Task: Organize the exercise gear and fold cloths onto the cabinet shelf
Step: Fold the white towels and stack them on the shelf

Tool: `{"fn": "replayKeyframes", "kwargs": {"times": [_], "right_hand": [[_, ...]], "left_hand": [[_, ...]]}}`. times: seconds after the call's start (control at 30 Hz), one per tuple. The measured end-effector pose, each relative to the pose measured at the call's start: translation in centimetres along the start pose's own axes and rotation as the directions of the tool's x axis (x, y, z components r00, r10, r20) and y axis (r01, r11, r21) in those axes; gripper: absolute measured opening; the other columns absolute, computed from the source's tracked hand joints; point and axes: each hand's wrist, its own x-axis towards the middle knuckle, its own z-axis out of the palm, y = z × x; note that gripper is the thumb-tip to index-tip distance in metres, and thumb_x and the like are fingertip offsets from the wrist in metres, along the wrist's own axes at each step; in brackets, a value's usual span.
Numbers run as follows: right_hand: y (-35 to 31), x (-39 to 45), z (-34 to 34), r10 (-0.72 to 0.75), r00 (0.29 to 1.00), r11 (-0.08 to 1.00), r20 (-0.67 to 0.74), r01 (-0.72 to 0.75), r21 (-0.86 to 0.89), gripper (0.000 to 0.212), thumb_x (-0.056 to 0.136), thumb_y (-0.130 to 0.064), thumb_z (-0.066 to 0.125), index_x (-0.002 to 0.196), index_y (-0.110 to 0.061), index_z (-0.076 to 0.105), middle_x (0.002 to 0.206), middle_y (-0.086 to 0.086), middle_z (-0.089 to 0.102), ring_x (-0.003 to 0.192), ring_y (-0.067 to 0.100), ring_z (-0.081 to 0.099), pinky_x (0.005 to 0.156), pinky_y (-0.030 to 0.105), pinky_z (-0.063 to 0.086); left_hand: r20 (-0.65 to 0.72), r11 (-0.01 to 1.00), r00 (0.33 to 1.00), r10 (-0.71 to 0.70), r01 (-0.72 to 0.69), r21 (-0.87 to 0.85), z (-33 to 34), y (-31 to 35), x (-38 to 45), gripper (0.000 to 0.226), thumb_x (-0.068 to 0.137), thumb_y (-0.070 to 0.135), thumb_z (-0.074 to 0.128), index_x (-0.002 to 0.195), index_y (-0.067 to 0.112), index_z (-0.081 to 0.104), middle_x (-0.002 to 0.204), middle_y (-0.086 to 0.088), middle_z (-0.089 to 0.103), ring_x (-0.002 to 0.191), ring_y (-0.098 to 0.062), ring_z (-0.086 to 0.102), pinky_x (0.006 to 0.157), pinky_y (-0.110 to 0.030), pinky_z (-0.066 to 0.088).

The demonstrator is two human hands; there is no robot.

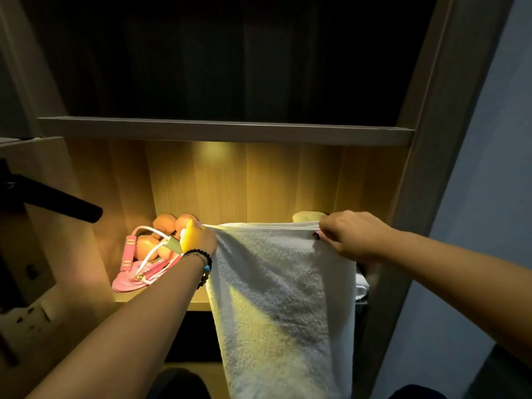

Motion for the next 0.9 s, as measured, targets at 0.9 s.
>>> {"fn": "replayKeyframes", "kwargs": {"times": [0.9], "right_hand": [[-1.2,1.9,-1.6,0.493,0.778,0.792,-0.389,-0.217,0.57,0.052,0.075,-0.028,0.076,0.045,-0.019,0.035,0.046,-0.004,0.034,0.048,0.01,0.033,0.045,0.028,0.025]], "left_hand": [[-0.164,0.964,0.983,0.077,-0.116,-0.24,-7.0,0.0,-1.4,0.022,0.089,0.002,0.036,0.09,0.009,0.057,0.086,-0.006,0.055,0.071,-0.019,0.047,0.055,-0.026,0.034]]}}
